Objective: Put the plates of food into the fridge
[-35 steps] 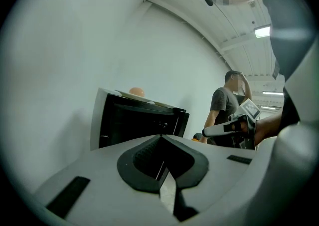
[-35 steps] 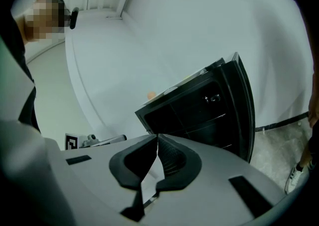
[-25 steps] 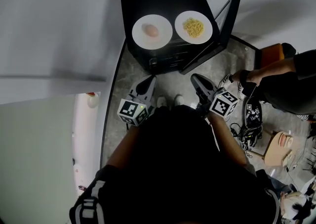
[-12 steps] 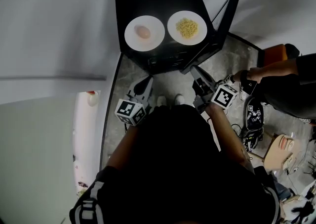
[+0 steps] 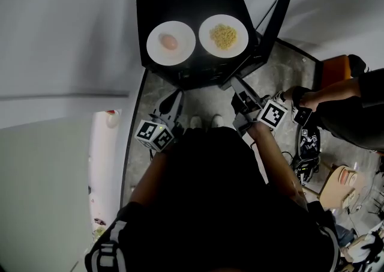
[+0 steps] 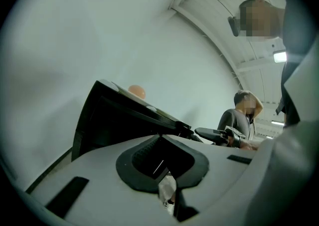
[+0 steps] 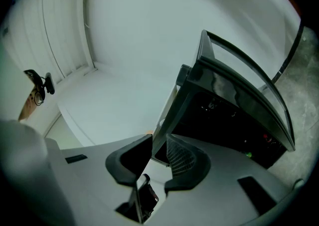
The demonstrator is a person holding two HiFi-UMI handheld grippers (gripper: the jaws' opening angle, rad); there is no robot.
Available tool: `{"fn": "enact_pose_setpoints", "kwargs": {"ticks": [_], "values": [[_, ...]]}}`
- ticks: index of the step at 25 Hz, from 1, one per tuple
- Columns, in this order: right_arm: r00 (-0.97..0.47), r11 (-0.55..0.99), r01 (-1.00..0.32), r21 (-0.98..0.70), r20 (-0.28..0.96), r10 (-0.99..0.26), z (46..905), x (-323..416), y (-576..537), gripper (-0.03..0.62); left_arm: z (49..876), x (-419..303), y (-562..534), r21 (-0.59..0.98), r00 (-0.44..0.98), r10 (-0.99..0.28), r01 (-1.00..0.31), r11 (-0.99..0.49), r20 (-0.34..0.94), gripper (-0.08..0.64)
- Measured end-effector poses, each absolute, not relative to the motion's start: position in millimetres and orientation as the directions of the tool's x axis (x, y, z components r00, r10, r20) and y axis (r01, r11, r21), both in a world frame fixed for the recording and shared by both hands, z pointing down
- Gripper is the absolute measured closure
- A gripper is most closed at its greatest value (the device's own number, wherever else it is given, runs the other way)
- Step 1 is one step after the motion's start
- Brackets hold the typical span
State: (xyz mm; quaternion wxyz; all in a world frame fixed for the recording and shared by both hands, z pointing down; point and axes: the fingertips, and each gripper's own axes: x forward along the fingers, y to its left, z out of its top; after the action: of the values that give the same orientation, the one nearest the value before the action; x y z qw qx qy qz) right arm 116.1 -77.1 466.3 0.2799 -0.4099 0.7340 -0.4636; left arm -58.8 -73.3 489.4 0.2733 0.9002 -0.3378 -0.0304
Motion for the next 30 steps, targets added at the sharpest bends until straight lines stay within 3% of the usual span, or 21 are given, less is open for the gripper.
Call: {"fn": "enact_pose_setpoints", "kwargs": {"ticks": [11, 30], "values": [[-0.502, 0.248, -0.273, -0.930, -0.082, -0.861, 457.6, 121.2, -93.9, 0.506, 488.9, -58.5, -81.6, 0.622, 0.770, -0.635, -0.529, -0.577, 0.065, 0.537], [-0.501, 0.243, -0.239, -0.940, -0.095, -0.860, 447.9, 117.2, -127.4, 0.494, 486.8, -60.4, -94.7, 0.646, 0.792, -0.609, -0.484, -0.590, 0.038, 0.537]]}}
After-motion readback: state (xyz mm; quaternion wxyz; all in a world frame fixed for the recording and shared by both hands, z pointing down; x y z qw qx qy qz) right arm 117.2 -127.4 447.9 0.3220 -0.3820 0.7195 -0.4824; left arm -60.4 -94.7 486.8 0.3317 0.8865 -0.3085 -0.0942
